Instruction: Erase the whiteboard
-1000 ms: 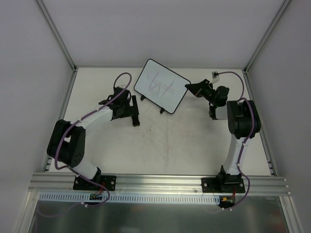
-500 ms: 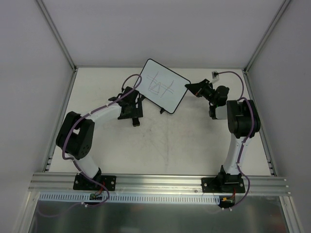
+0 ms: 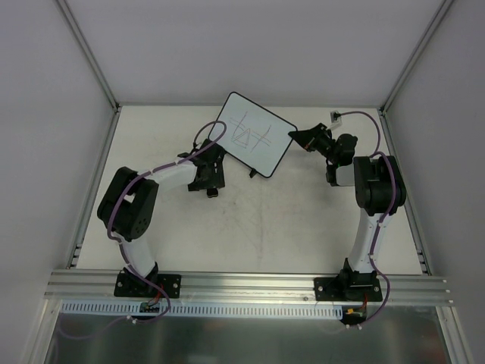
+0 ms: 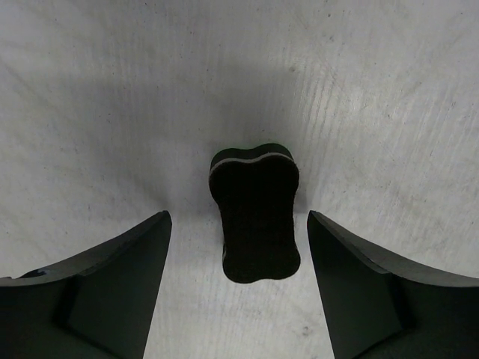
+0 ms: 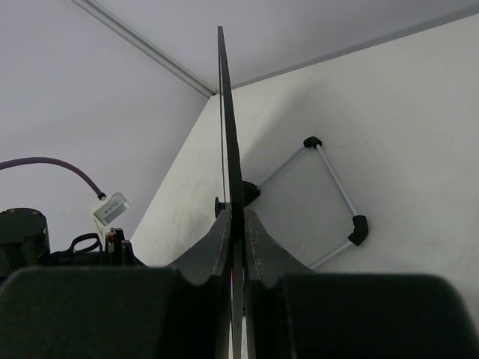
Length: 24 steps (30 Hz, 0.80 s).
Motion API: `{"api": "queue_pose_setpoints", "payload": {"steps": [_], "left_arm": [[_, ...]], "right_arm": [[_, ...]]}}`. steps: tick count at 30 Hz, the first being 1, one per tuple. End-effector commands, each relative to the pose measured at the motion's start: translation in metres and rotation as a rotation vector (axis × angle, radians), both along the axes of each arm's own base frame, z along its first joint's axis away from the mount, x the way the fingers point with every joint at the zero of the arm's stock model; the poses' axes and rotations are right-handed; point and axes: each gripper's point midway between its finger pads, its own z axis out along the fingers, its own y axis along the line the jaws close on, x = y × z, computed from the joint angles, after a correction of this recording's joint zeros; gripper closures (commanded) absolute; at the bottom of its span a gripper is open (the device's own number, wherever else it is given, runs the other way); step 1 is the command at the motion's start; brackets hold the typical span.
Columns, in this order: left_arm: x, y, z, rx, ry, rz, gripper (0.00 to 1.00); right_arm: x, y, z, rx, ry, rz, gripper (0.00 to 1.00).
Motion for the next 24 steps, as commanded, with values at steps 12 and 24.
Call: {"api": "queue_pose_setpoints", "payload": {"steps": [12,24], "left_arm": [[0.008,-0.007,0.007,0.005,-0.038,0.053,0.75],[0.039,-0.018,0.043,-0.113,-0.119,-0.029,1.00]], "right_arm": [[0.003,0.004,0.030,0.003,-0.162,0.030,1.00],[0.003,0.005,0.029,0.007,-0.160,0.034,1.00]]}}
